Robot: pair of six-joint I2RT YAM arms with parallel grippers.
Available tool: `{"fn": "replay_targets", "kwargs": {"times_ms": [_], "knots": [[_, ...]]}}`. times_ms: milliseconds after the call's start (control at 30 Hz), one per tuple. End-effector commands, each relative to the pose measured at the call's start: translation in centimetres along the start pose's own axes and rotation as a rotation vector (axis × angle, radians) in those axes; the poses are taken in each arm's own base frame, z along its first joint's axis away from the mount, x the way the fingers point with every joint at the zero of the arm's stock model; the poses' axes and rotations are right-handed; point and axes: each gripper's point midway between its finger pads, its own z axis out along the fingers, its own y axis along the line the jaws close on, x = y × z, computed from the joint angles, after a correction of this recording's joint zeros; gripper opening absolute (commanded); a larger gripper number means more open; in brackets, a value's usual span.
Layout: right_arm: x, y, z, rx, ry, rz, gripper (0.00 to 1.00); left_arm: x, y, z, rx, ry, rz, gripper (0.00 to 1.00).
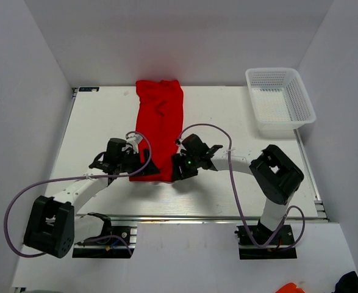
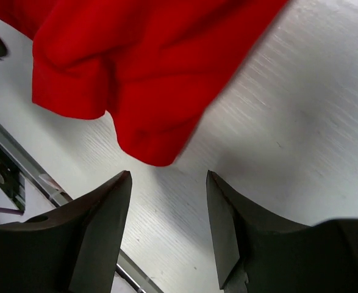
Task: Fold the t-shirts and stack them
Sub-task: Grab the bottom of the folded rectangular tshirt with both arms
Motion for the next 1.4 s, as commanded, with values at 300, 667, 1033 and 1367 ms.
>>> {"fn": "replay_targets", "kwargs": {"times_ms": [300,667,1033,1367], "knots": [[-2.1,2.6,1.2,-0.169,-0.035,0.069,0.52,2.2,2.2,2.6,-0.128,0.079,0.061,0.48],[-2.0,0.1,2.5,-0.069,-0.042,0.129,0.44,2.3,3.4,2.9,-0.187,0.088,0.077,0.12],[-1.1,-0.1,1.2,-0.05,-0.05,0.115,0.0,1.9,3.2,2.7,-0.19,0.068,0.075,0.0],[3.0,-2.6,-2.2,0.049,-0.025,0.054,0.0,1.8,3.1,1.8,-0.217,0.062,0.066,0.0]]}}
